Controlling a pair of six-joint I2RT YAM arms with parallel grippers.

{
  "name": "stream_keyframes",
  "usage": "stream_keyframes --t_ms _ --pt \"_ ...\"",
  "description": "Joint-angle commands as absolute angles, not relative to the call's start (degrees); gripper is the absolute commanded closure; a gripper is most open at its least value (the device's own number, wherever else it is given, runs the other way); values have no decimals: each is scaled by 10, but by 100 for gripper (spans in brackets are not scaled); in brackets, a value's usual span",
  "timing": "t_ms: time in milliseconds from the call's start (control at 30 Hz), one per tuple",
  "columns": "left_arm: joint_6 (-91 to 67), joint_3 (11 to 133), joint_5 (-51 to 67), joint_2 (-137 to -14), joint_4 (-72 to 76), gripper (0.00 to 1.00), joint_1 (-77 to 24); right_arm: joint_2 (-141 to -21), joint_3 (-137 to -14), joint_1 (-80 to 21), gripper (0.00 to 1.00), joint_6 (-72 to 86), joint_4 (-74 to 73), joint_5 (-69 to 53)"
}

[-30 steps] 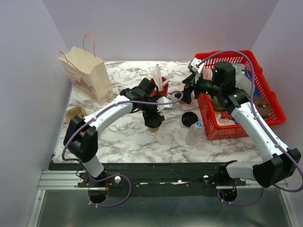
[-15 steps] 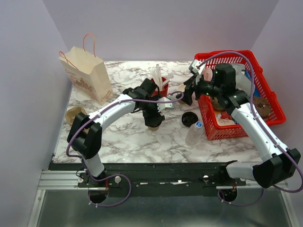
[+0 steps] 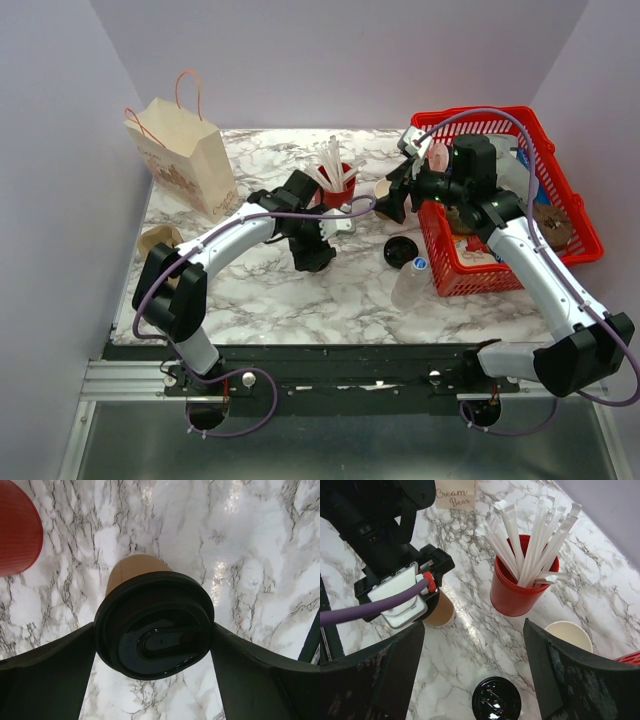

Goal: Pack the takeout coffee

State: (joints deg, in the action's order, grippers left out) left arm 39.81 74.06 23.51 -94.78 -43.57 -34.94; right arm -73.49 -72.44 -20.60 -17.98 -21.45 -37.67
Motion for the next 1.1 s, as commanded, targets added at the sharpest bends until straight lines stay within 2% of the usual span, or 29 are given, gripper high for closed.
stream_keyframes --t_ms 0,300,500,1067 --pt "403 726 214 -936 -439 5 -326 -749 -733 -205 11 -173 -199 -397" --pt "375 759 189 -968 -420 7 -302 -758 -738 -204 11 -175 -202 -392" --pt "350 846 200 -1030 -506 18 -274 -758 -735 -203 11 -177 -202 -391" --pt "330 931 167 -1027 -721 18 -193 -782 -753 -200 11 -162 -206 -410"
